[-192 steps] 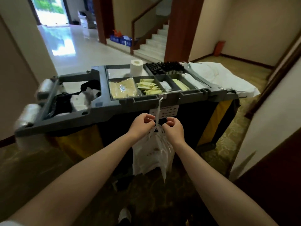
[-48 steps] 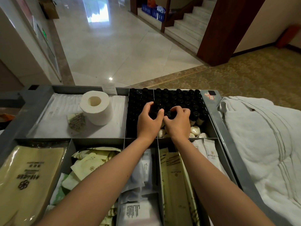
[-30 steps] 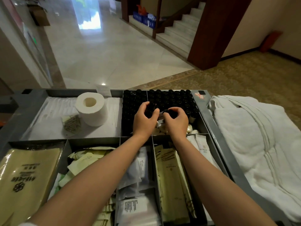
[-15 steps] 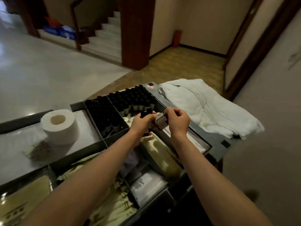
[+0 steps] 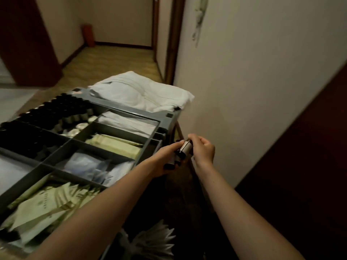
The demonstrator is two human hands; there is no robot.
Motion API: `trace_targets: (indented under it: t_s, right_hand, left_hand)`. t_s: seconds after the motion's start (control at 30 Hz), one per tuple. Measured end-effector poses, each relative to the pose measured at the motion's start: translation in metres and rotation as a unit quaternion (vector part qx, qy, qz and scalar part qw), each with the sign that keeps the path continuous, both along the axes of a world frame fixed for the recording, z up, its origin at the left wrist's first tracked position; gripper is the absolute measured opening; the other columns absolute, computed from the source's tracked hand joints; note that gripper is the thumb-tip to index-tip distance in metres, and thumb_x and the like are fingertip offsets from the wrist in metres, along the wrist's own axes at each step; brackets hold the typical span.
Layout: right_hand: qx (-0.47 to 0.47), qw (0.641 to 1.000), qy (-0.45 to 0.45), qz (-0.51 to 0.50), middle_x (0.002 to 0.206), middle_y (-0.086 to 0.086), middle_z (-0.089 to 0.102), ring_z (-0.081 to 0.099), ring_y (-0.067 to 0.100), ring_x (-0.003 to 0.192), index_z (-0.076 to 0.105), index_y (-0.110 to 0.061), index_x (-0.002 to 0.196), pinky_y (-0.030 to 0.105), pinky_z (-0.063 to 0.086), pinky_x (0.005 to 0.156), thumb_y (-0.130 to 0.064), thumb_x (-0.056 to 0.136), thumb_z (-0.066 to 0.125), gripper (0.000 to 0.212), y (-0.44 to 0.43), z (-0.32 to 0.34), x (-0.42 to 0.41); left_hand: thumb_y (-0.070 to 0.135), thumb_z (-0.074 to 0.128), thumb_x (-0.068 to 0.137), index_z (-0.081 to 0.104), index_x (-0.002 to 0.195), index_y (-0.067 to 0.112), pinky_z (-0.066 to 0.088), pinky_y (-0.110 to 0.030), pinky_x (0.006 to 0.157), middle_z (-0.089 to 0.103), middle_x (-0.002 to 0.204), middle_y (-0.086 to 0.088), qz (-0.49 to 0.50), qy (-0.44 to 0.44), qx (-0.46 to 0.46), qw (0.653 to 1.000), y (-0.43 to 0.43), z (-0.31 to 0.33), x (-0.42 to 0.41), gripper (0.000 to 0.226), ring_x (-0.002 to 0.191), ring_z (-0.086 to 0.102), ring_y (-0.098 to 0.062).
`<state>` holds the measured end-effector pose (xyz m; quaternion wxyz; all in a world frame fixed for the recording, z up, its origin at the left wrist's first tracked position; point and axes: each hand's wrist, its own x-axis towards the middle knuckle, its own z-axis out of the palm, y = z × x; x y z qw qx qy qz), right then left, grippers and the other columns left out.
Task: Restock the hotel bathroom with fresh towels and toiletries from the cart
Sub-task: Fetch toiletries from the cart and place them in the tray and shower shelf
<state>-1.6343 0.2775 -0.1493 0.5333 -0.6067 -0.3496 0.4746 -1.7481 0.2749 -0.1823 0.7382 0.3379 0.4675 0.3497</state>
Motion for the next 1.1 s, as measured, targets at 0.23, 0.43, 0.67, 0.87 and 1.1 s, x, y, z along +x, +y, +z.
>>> trace_targets:
  t_s: [0.23, 0.43, 0.67, 0.87, 1.1]
  right_hand:
    - [-0.03, 0.992, -0.02, -0.121, 0.057, -0.003, 0.062, 0.058, 0.014, 0.059, 0.066, -0.016, 0.062, 0.023, 0.045, 0.051, -0.023, 0.081, 0.073, 0.021, -0.077, -0.025, 0.108]
    - [-0.052, 0.975, -0.014, -0.215, 0.07, 0.0, 0.067, 0.065, 0.016, 0.067, 0.066, -0.019, 0.071, 0.026, 0.053, 0.055, -0.024, 0.081, 0.075, 0.015, -0.175, -0.046, 0.182]
    - [-0.114, 0.952, 0.022, -0.285, 0.101, 0.002, 0.069, 0.066, 0.017, 0.088, 0.067, -0.02, 0.111, 0.03, 0.055, 0.067, -0.036, 0.084, 0.073, 0.032, -0.33, -0.075, 0.266]
    - [-0.125, 0.9, 0.156, -0.387, 0.095, 0.004, 0.069, 0.068, 0.025, 0.087, 0.065, -0.021, 0.104, 0.043, 0.059, 0.071, -0.028, 0.073, 0.085, 0.038, -0.449, -0.079, 0.334]
    - [-0.131, 0.859, 0.176, -0.463, 0.089, 0.016, 0.064, 0.059, 0.027, 0.075, 0.06, -0.006, 0.089, 0.032, 0.046, 0.061, -0.021, 0.095, 0.06, 0.016, -0.554, -0.071, 0.422]
  left_hand:
    - [0.049, 0.052, 0.096, 0.058, 0.093, 0.017, 0.037, -0.017, 0.043, 0.061, 0.069, -0.001, -0.186, 0.031, -0.056, 0.981, -0.052, -0.003, 0.107, 0.032, 0.054, 0.059, -0.01]
    - [0.05, 0.052, 0.095, 0.06, 0.099, 0.012, 0.041, -0.015, 0.047, 0.064, 0.078, -0.005, -0.298, 0.064, -0.112, 0.946, -0.13, -0.005, 0.181, 0.039, 0.064, 0.061, -0.011]
    - [0.047, 0.051, 0.096, 0.057, 0.108, 0.011, 0.046, -0.015, 0.046, 0.065, 0.086, -0.007, -0.361, -0.008, -0.192, 0.913, -0.269, -0.035, 0.279, 0.039, 0.069, 0.061, -0.014]
    - [0.043, 0.048, 0.099, 0.062, 0.097, 0.011, 0.042, -0.014, 0.044, 0.067, 0.076, -0.003, -0.406, 0.034, -0.161, 0.899, -0.379, -0.035, 0.364, 0.035, 0.065, 0.06, -0.012]
    - [0.024, 0.063, 0.09, 0.062, 0.103, 0.006, 0.048, -0.02, 0.044, 0.065, 0.095, -0.011, -0.425, 0.077, -0.114, 0.894, -0.459, -0.035, 0.473, 0.022, 0.068, 0.063, -0.016]
